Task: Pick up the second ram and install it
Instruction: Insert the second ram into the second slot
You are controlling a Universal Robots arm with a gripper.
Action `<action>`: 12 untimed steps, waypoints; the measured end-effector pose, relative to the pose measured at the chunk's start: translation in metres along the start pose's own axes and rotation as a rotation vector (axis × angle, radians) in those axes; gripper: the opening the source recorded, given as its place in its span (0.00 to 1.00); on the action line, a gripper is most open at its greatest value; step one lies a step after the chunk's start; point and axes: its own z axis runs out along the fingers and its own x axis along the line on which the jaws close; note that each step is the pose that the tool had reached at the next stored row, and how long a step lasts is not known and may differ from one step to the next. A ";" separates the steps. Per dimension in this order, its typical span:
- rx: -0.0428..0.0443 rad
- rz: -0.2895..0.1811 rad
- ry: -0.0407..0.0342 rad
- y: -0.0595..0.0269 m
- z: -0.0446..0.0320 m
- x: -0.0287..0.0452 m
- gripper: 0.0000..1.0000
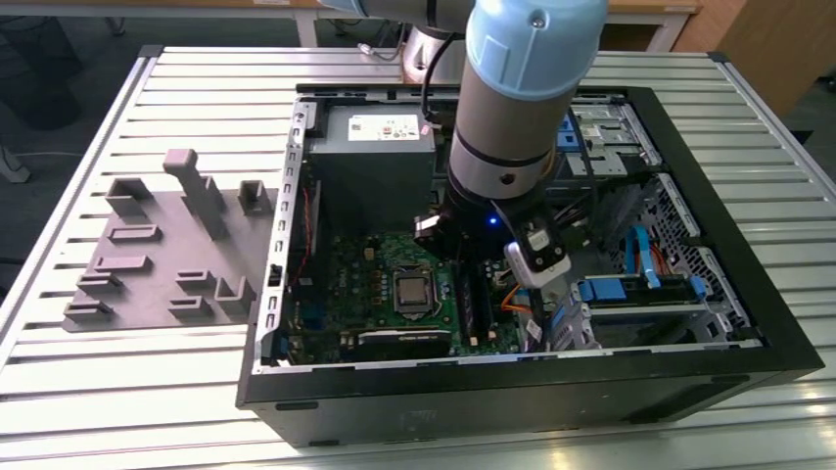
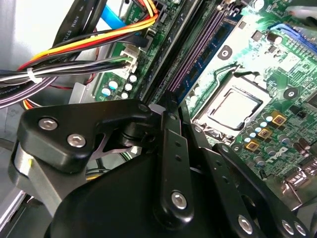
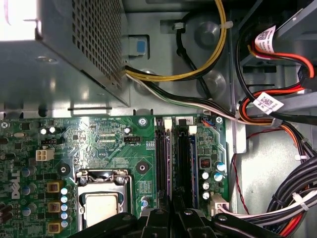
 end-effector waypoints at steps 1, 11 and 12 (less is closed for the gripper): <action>-0.0002 0.000 0.0000 -0.0005 0.0000 0.0000 0.14; -0.0001 0.000 -0.0001 -0.0017 0.0000 -0.0001 0.14; -0.0002 0.000 -0.0001 -0.0017 0.0000 -0.0001 0.14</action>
